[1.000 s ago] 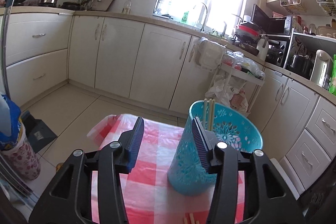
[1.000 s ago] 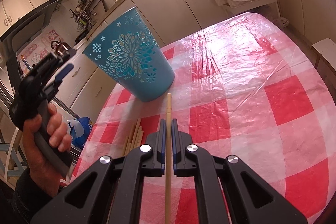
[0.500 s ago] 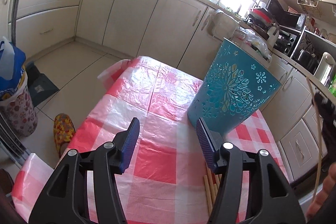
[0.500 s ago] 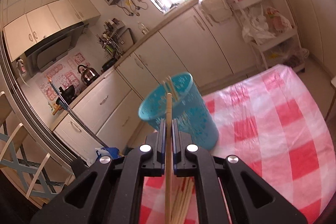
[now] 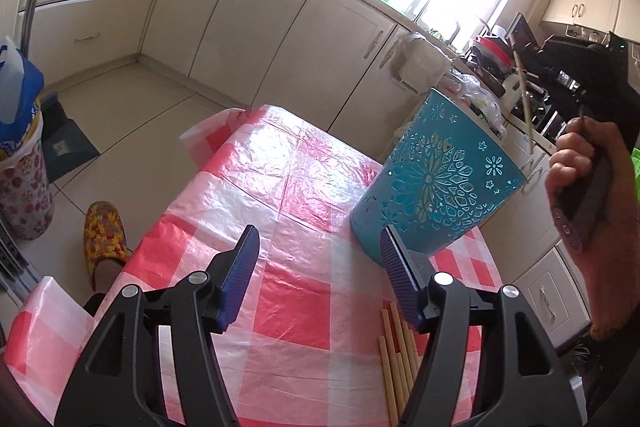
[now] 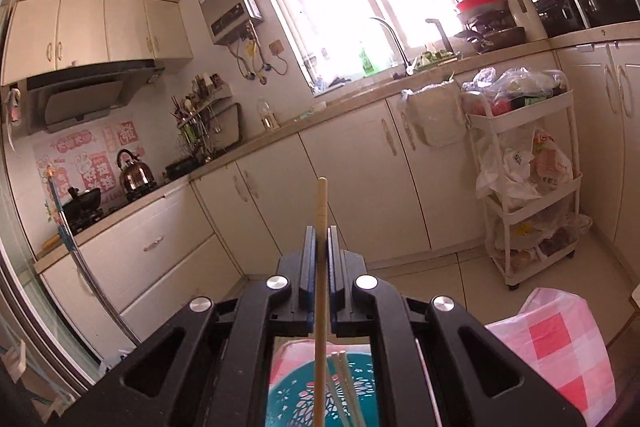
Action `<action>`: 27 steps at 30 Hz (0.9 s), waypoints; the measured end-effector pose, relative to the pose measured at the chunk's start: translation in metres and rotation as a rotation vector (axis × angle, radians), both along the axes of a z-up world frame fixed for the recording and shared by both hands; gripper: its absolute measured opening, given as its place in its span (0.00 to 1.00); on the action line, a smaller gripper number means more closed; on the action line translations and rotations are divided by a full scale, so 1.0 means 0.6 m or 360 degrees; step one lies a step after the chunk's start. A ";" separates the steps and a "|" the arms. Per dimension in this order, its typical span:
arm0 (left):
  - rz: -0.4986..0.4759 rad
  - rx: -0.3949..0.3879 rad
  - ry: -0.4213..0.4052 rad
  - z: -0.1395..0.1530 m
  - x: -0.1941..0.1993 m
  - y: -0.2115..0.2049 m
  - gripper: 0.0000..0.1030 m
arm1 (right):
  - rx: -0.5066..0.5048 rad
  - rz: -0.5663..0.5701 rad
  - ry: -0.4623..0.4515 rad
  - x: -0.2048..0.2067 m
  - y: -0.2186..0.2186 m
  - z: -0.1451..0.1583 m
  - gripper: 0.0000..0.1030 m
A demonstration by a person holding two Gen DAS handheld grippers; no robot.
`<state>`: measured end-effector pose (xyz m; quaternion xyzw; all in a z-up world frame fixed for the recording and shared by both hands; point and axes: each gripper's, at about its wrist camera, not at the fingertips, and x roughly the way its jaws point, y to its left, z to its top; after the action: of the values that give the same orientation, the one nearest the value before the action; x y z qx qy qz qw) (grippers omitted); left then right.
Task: Organize utensils
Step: 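Carry the stick over the blue basket and open the right tool, then move both open tools back down toward the remaining wooden sticks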
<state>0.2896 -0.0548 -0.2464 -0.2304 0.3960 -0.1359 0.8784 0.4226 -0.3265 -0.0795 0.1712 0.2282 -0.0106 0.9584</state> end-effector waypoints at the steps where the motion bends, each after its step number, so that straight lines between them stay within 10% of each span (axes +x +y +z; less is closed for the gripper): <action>1: 0.0003 -0.0008 0.0000 0.000 0.000 0.002 0.58 | -0.0021 0.0007 0.0033 0.007 0.002 -0.010 0.06; 12: 0.0008 -0.0021 0.0015 -0.004 0.003 0.003 0.59 | -0.0104 0.0059 0.0153 -0.009 0.008 -0.042 0.07; 19: 0.0016 0.0008 0.0024 -0.002 0.005 0.000 0.60 | 0.0014 0.0070 0.0141 -0.134 -0.007 -0.021 0.32; 27: -0.0030 0.0111 0.0026 0.033 -0.036 -0.004 0.63 | 0.0031 0.0147 0.0616 -0.325 0.024 -0.138 0.35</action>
<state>0.2679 -0.0569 -0.2265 -0.1971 0.4098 -0.1285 0.8813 0.2276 -0.3119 -0.1625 0.1647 0.4158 0.0029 0.8944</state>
